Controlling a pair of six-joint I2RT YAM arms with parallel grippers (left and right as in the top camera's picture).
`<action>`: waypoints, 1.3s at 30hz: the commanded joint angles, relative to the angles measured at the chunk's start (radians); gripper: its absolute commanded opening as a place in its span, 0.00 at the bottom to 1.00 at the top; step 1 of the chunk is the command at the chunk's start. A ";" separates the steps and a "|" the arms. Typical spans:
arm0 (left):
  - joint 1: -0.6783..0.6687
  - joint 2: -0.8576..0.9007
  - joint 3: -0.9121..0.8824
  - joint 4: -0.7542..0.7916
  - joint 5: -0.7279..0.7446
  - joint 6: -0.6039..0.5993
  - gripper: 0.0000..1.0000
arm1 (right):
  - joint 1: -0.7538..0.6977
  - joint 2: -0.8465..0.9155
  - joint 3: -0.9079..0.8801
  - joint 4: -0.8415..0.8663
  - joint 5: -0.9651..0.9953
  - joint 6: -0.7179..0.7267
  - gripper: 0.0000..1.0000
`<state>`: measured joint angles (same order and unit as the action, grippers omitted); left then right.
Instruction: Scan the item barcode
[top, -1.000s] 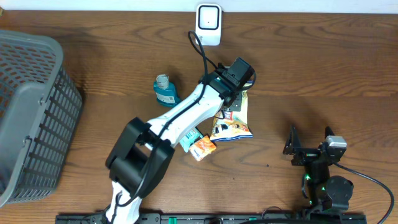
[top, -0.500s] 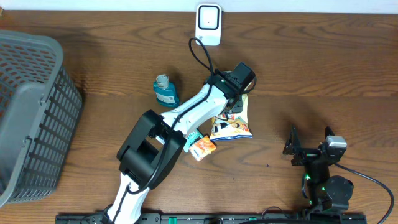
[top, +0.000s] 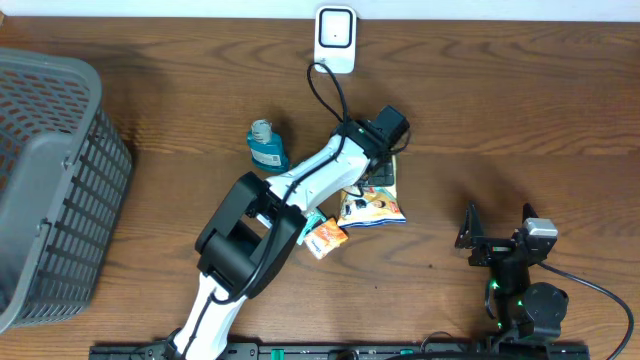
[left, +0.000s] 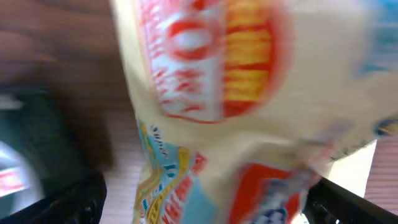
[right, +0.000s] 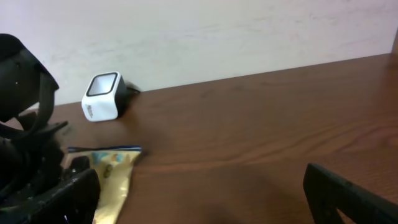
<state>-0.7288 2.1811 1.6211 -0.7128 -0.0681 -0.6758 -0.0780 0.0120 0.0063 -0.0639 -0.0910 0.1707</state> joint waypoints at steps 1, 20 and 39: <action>0.006 -0.090 0.066 -0.058 -0.179 0.055 0.98 | 0.008 -0.005 -0.001 -0.004 0.003 -0.011 0.99; 0.003 -0.161 0.023 -0.119 -0.116 -1.089 0.34 | 0.008 -0.005 -0.001 -0.004 0.003 -0.011 0.99; 0.004 -0.089 0.021 -0.109 0.013 -1.411 0.29 | 0.010 -0.005 -0.001 -0.004 0.003 -0.011 0.99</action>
<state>-0.7277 2.0274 1.6566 -0.8143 -0.1287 -2.0239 -0.0750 0.0120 0.0063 -0.0639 -0.0910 0.1711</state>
